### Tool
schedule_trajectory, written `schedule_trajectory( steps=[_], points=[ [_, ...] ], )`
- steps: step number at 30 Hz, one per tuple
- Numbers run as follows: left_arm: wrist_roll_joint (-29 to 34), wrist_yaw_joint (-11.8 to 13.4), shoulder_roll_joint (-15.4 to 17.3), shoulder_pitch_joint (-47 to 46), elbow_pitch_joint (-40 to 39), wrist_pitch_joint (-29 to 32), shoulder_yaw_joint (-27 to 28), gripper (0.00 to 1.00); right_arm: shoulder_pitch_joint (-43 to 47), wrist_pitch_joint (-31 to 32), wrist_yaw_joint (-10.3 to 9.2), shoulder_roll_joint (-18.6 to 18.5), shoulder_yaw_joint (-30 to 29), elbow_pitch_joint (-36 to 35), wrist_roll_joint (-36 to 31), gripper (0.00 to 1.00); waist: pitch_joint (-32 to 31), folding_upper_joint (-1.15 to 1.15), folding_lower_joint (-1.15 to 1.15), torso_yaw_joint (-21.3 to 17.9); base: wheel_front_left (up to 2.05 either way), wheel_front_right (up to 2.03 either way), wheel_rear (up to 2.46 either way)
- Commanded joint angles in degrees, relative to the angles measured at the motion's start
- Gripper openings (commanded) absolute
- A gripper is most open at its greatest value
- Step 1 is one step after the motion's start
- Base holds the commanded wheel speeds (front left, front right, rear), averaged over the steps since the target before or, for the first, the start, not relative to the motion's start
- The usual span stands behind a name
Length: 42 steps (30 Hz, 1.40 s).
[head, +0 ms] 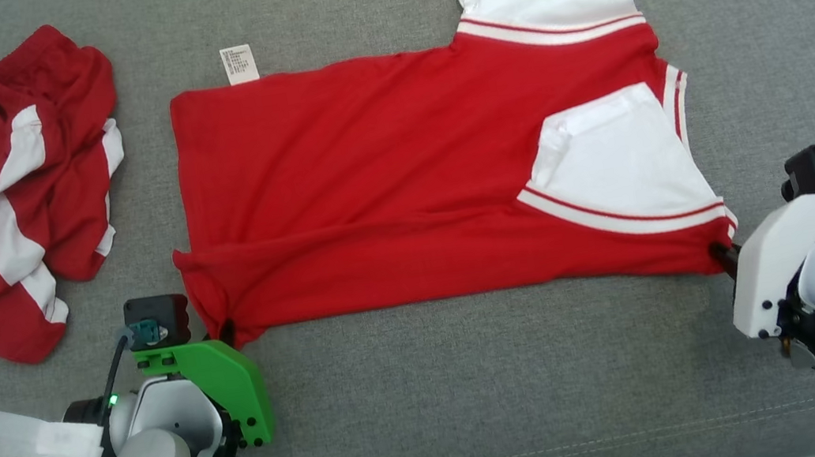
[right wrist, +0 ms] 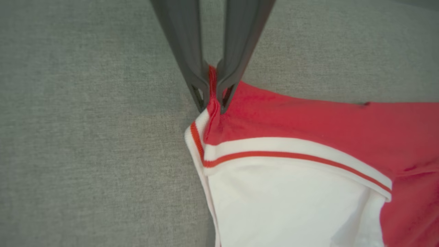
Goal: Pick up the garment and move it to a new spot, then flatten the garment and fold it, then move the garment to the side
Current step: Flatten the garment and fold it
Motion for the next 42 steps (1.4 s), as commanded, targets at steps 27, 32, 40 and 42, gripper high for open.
schedule_trajectory(
  steps=[27, 32, 40, 42],
  points=[
    [-2.2, 5.2, 4.3, 16.6, -12.1, 11.8, -2.3, 0.00, 16.6, 12.1, -0.05, -0.2, 0.5, -13.3, 5.0, 0.00, -5.4, 0.00, 0.00, -0.8, 0.00, 0.00, 0.00],
    [-2.8, 5.1, 4.3, 17.3, -13.2, 11.4, -2.3, 1.00, 16.5, 10.4, -0.04, -0.1, 0.0, -12.6, 5.5, 1.00, -6.3, 0.00, 0.00, -0.5, 0.00, 0.00, 0.00],
    [-2.7, 3.7, 4.3, 18.3, -15.4, 3.7, -1.1, 1.00, 16.3, 4.1, -0.04, 0.0, -1.8, -13.6, 3.8, 1.00, -8.9, 0.00, 0.00, 0.0, 0.00, 0.00, 0.00],
    [-2.1, 4.4, 4.1, 18.5, -15.4, 0.1, -0.1, 1.00, 15.8, 0.4, -0.04, 0.0, -2.9, -13.3, 4.3, 1.00, -9.7, 0.00, 0.00, 0.2, 0.00, 0.00, 0.00]
  ],
)
